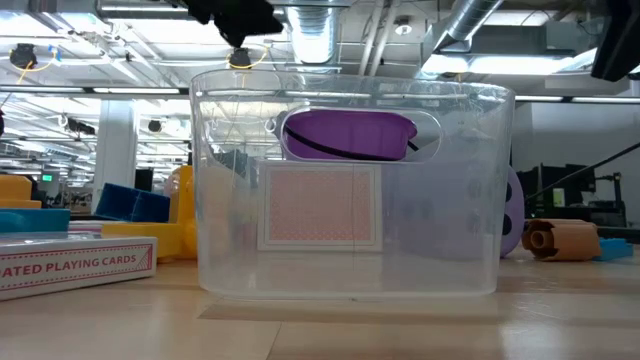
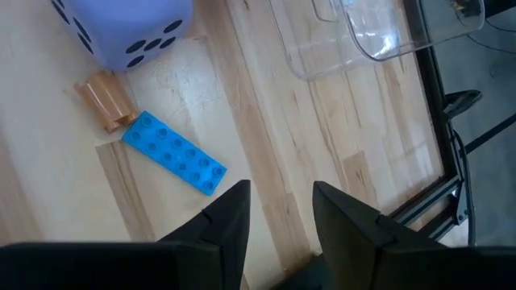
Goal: Pick & Place Toys
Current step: Put the yellow game piece into the yellow bin
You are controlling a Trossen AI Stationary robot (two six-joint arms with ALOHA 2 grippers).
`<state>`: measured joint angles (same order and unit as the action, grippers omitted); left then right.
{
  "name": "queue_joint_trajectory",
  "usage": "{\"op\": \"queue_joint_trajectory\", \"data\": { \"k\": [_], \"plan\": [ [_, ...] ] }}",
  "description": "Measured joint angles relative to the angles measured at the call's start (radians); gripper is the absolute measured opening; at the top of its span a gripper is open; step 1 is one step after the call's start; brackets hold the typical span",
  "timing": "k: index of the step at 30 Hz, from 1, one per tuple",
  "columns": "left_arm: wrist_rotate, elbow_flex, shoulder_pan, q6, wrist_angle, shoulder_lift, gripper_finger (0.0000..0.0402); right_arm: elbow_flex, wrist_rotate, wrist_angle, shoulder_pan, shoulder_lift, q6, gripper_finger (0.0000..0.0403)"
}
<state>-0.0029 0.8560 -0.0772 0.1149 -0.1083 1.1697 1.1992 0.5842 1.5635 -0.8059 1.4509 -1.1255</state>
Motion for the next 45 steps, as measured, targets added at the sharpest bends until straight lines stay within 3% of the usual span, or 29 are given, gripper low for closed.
{"op": "queue_joint_trajectory", "data": {
  "k": [9,21,27,33,45],
  "plan": [
    [0.079,-0.001,-0.034,-0.01,-0.073,0.078,0.0167,0.0,0.0,0.003,0.0,0.0,-0.027,0.0129],
    [0.08,-0.002,-0.175,-0.018,-0.101,0.22,0.0182,0.0,-0.011,0.004,0.001,0.0,-0.019,0.0129],
    [0.001,-0.002,-0.261,0.061,-0.1,0.234,0.0216,0.0,-0.011,0.003,0.001,0.0,-0.019,0.0129],
    [-0.035,-0.002,-0.269,0.096,-0.098,0.235,0.0249,0.0,-0.011,0.001,0.001,0.0,-0.019,0.0129],
    [-0.039,-0.002,-0.266,0.124,-0.098,0.382,0.0254,0.0,-0.012,-0.006,-0.006,0.0,-0.027,0.0129]
  ]
}}
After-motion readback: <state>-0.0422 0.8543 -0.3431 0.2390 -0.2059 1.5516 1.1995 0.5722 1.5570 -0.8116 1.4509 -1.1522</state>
